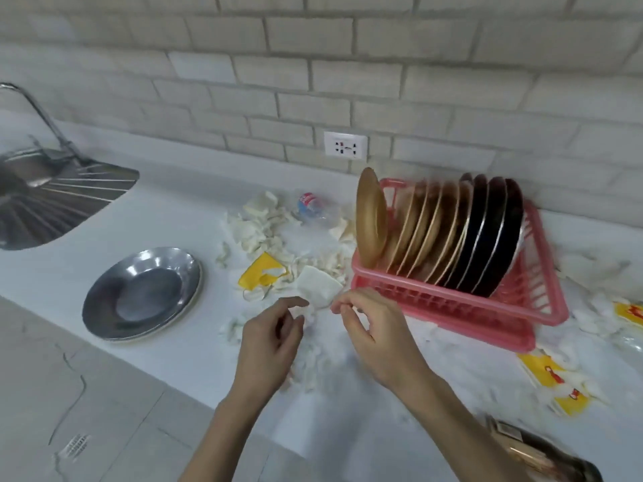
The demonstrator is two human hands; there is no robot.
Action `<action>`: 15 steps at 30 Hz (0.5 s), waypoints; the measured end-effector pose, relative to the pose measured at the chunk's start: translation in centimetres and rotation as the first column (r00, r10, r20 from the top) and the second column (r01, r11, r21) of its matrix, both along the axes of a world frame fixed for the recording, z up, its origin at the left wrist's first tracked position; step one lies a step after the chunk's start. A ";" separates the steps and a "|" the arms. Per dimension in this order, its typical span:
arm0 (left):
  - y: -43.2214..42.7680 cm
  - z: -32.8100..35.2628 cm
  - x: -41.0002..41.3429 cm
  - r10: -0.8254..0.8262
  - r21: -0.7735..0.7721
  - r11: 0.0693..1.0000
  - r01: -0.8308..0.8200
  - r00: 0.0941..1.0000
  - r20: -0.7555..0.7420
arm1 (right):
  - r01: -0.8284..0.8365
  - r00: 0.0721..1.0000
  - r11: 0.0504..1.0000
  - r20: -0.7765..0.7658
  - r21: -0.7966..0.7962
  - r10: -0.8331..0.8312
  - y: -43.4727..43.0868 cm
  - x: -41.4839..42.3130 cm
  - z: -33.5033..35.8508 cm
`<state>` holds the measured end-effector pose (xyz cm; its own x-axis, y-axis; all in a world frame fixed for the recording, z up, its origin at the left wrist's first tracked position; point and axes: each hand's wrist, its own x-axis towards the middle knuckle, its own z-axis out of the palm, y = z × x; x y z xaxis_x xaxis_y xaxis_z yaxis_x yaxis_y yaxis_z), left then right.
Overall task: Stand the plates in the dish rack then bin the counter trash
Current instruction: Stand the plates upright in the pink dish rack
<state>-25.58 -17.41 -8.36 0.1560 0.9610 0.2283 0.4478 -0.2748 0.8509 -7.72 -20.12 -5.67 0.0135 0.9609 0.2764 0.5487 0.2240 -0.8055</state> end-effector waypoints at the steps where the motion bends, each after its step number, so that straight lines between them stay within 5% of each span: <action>1: 0.4 -0.1 -2.2 0.034 0.010 0.999 -0.034 0.999 -0.003 | -0.016 1.000 1.000 -0.002 -0.016 0.016 0.6 -1.9 -0.2; 7: 3.5 -1.9 -17.2 0.176 -0.037 0.984 -0.175 0.984 0.011 | -0.047 0.982 0.949 -0.190 -0.311 -0.014 5.5 -14.7 -3.0; 15: 8.5 -5.4 -30.9 0.293 -0.206 0.937 -0.283 0.956 0.019 | -0.005 0.999 0.873 -0.038 -0.487 -0.015 11.2 -26.4 -6.5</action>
